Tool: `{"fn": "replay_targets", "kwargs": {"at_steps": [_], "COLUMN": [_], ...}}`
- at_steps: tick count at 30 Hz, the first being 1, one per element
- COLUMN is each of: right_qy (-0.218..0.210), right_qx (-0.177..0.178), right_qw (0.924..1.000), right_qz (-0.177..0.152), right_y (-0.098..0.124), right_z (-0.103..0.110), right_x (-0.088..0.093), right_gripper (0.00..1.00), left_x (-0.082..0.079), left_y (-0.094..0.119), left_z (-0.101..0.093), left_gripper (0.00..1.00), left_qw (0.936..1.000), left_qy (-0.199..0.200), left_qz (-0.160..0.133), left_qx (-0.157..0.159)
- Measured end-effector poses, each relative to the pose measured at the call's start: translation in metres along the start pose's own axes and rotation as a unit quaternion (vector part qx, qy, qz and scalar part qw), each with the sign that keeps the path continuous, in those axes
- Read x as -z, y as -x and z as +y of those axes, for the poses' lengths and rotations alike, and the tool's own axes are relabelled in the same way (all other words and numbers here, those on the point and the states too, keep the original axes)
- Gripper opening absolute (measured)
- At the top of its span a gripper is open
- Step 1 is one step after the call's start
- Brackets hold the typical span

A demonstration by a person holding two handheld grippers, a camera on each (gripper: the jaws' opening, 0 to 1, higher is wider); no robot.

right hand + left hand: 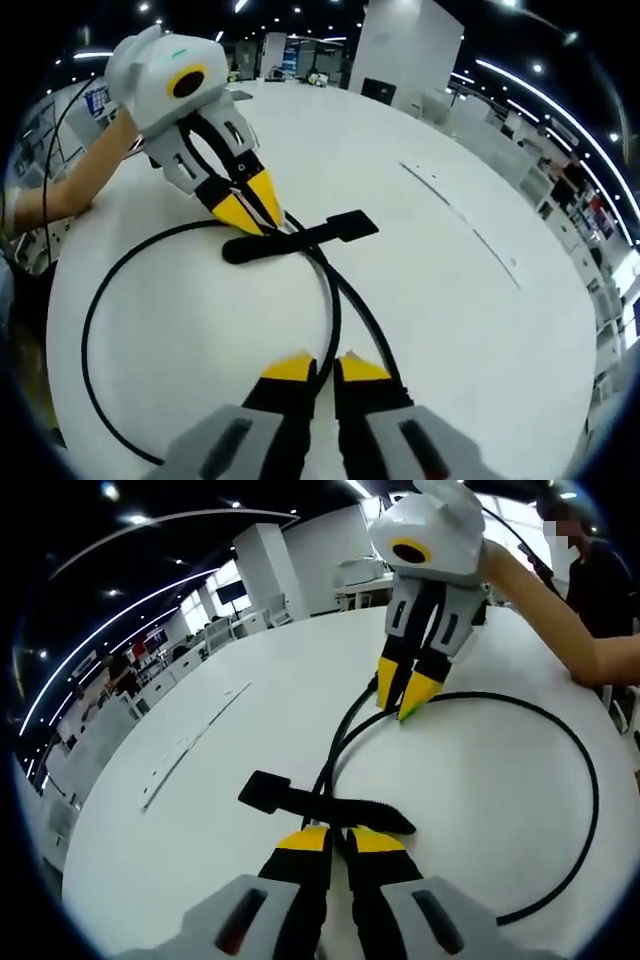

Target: Find the charging cable on the desk, coil it up and secure with Velcro.

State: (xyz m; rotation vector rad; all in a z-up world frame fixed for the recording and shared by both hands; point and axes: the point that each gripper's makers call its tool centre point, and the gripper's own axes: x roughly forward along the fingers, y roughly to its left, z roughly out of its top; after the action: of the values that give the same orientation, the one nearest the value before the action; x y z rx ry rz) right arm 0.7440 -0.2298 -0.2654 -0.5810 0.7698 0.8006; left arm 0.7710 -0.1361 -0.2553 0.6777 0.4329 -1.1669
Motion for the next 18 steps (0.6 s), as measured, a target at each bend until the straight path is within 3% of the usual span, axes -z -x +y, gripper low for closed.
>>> {"fn": "replay_targets", "kwargs": {"at_steps": [4, 13, 18], "right_qy": [-0.019, -0.020, -0.018], "right_qx": [0.008, 0.012, 0.024], "right_qw": [0.9998, 0.9997, 0.9994], "right_qz": [0.004, 0.001, -0.016], "right_y": [0.000, 0.003, 0.007], "right_z": [-0.002, -0.002, -0.004], "right_x": [-0.001, -0.004, -0.013], "right_gripper": [0.09, 0.08, 0.08], "left_x": [0.000, 0.000, 0.000], "left_y": [0.000, 0.000, 0.000], "left_z": [0.000, -0.001, -0.001], "left_gripper": [0.08, 0.08, 0.08], "left_qw": [1.0000, 1.0000, 1.0000], "left_qy": [0.003, 0.005, 0.006], "left_qz": [0.000, -0.001, -0.003], "left_qx": [0.000, -0.001, 0.000]}}
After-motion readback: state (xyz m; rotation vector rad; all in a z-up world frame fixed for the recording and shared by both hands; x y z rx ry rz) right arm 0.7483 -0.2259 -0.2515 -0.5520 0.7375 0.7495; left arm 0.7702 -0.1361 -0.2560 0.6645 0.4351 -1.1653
